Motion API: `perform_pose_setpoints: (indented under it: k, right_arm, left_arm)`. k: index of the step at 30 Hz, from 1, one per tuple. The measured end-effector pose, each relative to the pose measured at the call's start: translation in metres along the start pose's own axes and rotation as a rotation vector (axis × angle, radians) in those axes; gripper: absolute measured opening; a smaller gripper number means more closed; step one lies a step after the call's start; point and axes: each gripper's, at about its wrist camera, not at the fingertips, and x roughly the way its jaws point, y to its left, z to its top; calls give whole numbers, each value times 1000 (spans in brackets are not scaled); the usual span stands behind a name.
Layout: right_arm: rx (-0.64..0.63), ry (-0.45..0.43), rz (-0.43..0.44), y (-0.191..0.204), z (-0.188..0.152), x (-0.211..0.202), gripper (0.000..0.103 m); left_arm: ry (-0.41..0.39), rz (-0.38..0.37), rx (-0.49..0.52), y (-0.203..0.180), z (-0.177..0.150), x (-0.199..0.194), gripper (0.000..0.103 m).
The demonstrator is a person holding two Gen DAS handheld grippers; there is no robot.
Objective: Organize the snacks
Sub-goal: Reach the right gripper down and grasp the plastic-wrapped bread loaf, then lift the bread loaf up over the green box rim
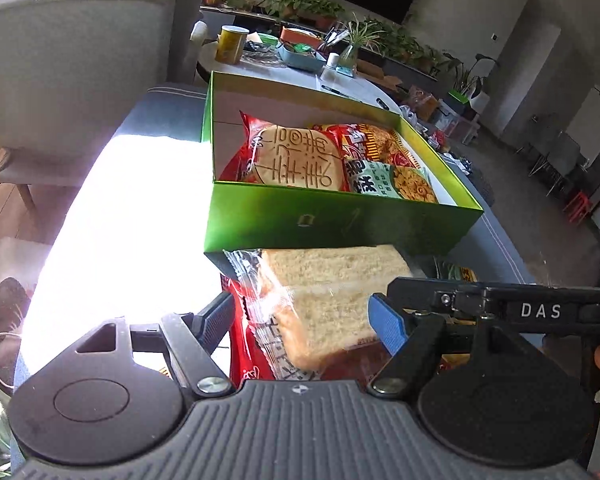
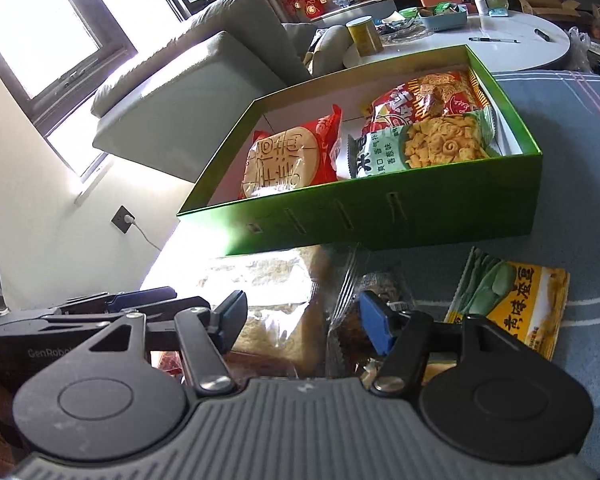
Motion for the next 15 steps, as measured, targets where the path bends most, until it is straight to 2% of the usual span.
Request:
perform_pose_setpoints:
  k: [2, 6, 11, 15]
  right_arm:
    - [4, 0, 5, 1, 1, 0, 78]
    - [-8, 1, 4, 6, 0, 1, 78]
    - [-3, -16, 25, 7, -2, -6, 77]
    - [-14, -75, 63, 14, 4, -22, 77]
  left_arm:
    - [-9, 22, 25, -2, -2, 1, 67]
    - [-49, 30, 92, -12, -6, -4, 51]
    - [-78, 39, 128, -18, -4, -15, 50]
    - [-123, 31, 158, -28, 2, -27, 50]
